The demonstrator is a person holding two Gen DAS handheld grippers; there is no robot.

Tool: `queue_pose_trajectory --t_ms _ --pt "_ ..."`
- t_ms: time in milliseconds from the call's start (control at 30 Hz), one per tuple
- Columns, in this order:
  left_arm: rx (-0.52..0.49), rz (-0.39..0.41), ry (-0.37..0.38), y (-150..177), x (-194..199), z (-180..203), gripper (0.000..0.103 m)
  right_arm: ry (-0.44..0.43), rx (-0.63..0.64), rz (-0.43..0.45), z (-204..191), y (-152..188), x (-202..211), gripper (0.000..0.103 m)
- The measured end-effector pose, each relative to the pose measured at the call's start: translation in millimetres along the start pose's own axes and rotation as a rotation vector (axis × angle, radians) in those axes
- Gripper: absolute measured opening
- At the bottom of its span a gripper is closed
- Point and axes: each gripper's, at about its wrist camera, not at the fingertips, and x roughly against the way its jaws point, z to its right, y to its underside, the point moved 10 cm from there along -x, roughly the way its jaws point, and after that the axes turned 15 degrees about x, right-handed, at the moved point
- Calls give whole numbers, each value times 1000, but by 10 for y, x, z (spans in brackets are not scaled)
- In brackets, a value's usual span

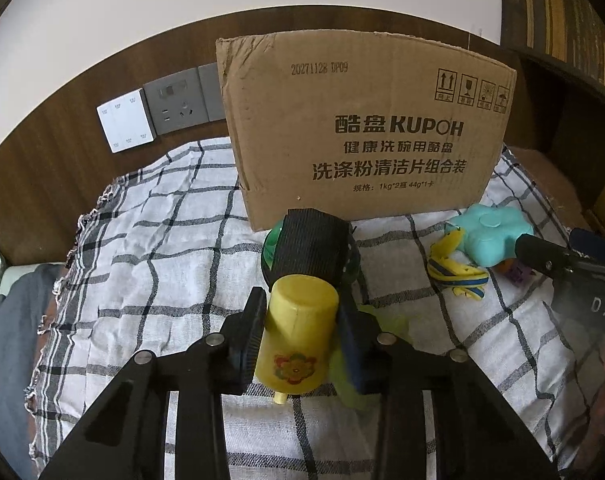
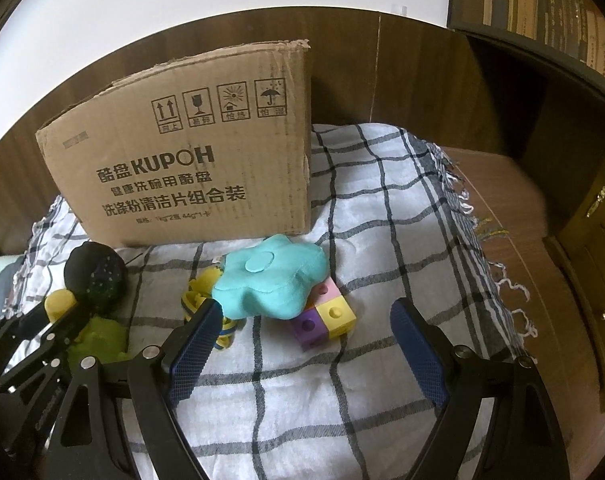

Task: Organize objects
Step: 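Grasp the yellow cup with the left tool while the right tool grasps the teal star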

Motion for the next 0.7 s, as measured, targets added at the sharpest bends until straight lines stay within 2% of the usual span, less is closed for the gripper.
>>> queue_pose_trajectory --t_ms 300,500,700 --pt "32 76 -22 -149 229 -64 34 16 -1 -3 2 -87 -31 86" --pt "50 78 -24 -243 221 -94 34 20 3 -14 14 -189 -142 86" --pt "54 62 -14 -216 174 -75 34 -15 12 -59 -56 -115 -305 86"
